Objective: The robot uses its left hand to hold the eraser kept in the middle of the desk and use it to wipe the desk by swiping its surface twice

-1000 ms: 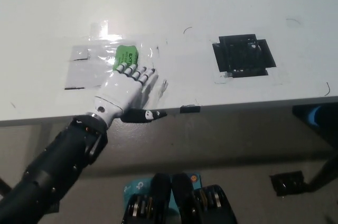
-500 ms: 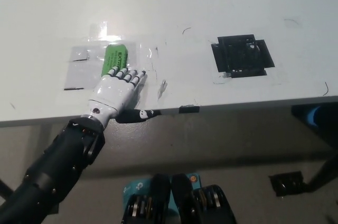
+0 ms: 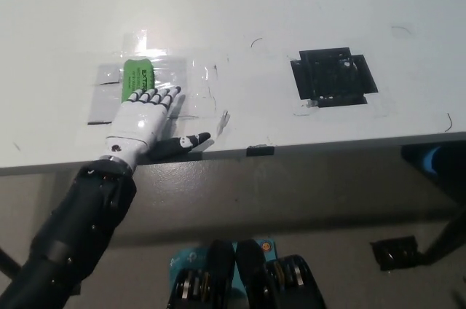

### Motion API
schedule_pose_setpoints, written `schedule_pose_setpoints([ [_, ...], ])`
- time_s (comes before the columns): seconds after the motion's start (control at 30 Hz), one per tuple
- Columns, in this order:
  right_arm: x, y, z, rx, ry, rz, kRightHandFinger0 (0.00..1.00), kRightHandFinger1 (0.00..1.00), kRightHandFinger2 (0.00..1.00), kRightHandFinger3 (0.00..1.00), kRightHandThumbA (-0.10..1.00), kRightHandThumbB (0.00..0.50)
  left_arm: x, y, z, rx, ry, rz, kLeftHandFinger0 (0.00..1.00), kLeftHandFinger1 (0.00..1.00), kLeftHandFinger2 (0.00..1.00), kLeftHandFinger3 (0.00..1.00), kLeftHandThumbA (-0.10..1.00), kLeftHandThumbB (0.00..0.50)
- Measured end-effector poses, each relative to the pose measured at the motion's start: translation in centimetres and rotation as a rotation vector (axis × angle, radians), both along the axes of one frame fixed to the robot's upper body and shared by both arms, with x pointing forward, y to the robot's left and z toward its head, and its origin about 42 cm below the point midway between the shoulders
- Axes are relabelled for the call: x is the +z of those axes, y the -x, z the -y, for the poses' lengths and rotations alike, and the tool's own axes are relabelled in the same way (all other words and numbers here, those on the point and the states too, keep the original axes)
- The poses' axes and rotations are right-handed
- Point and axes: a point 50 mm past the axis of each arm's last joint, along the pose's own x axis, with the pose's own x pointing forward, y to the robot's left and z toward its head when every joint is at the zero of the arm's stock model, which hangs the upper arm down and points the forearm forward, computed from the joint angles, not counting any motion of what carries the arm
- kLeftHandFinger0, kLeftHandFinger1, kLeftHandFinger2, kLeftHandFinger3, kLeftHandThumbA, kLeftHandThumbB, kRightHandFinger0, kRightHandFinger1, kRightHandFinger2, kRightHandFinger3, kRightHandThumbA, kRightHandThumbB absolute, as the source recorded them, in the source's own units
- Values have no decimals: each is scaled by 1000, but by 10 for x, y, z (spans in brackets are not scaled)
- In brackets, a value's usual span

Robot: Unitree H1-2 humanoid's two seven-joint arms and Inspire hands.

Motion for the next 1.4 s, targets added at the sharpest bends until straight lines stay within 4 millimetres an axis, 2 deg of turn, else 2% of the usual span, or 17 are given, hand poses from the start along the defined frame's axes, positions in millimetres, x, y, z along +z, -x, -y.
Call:
schedule_pose_setpoints([
  [0.17, 0, 0, 0, -7, 3, 5, 1000, 1000, 1000, 1000, 1000, 363, -3, 4, 2, 23, 84, 12, 1000, 1000, 1000, 1000, 1000, 500],
  [0.23, 1, 0, 1, -10, 5, 10, 1000, 1000, 1000, 1000, 1000, 348, -3, 5, 2, 32, 119, 10, 1000, 1000, 1000, 1000, 1000, 447],
  [0.4, 1, 0, 1, -17, 9, 19, 1000, 1000, 1000, 1000, 1000, 347, -6, 9, 6, 92, 321, 6, 1000, 1000, 1000, 1000, 1000, 420],
  [0.43, 1, 0, 1, -18, 9, 19, 1000, 1000, 1000, 1000, 1000, 351, -6, 10, 7, 104, 361, 5, 1000, 1000, 1000, 1000, 1000, 389],
  [0.53, 1, 1, 1, -22, 9, 20, 1000, 1000, 1000, 1000, 1000, 349, -9, 14, 9, 132, 480, -1, 1000, 1000, 1000, 1000, 1000, 422],
  [0.67, 1, 1, 0, -27, 8, 25, 1000, 1000, 1000, 1000, 1000, 359, -13, 17, 13, 141, 599, -10, 1000, 1000, 1000, 1000, 1000, 426],
  [0.7, 1, 1, 0, -28, 7, 26, 1000, 1000, 1000, 1000, 1000, 363, -14, 18, 14, 143, 625, -13, 1000, 1000, 1000, 1000, 1000, 368],
  [0.77, 1, 0, -1, -31, 3, 27, 1000, 1000, 1000, 1000, 1000, 363, -15, 19, 18, 139, 660, -20, 1000, 1000, 1000, 1000, 1000, 356],
  [0.8, 1, 0, -2, -32, 1, 28, 1000, 1000, 1000, 1000, 1000, 371, -15, 19, 20, 136, 673, -22, 1000, 1000, 1000, 1000, 1000, 362],
  [0.83, 1, -1, -3, -34, -1, 31, 1000, 1000, 1000, 1000, 1000, 398, -16, 20, 23, 133, 691, -26, 1000, 1000, 1000, 1000, 1000, 400],
  [0.9, 3, -4, -4, -35, -3, 38, 1000, 1000, 1000, 1000, 1000, 367, -17, 20, 31, 122, 725, -37, 1000, 1000, 1000, 1000, 1000, 434],
  [0.93, 4, -5, -4, -35, -3, 42, 1000, 1000, 1000, 1000, 1000, 354, -17, 20, 34, 117, 738, -41, 1000, 1000, 1000, 1000, 1000, 415],
  [1.03, 7, -8, -5, -34, -1, 55, 1000, 1000, 1000, 1000, 1000, 321, -18, 19, 46, 98, 777, -56, 1000, 1000, 1000, 1000, 1000, 490],
  [1.17, 12, -14, -5, -32, 1, 72, 1000, 1000, 1000, 1000, 1000, 298, -19, 19, 59, 68, 788, -70, 1000, 1000, 1000, 1000, 1000, 442],
  [1.23, 14, -16, -5, -31, 2, 79, 1000, 1000, 1000, 1000, 1000, 317, -20, 19, 65, 49, 768, -76, 1000, 1000, 1000, 1000, 1000, 499],
  [1.33, 19, -20, -6, -29, 5, 94, 1000, 1000, 1000, 1000, 1000, 314, -20, 18, 75, 15, 718, -82, 1000, 1000, 1000, 1000, 1000, 481],
  [1.4, 23, -22, -6, -27, 10, 107, 1000, 1000, 1000, 1000, 1000, 310, -22, 20, 83, -19, 670, -86, 1000, 1000, 1000, 1000, 1000, 499],
])
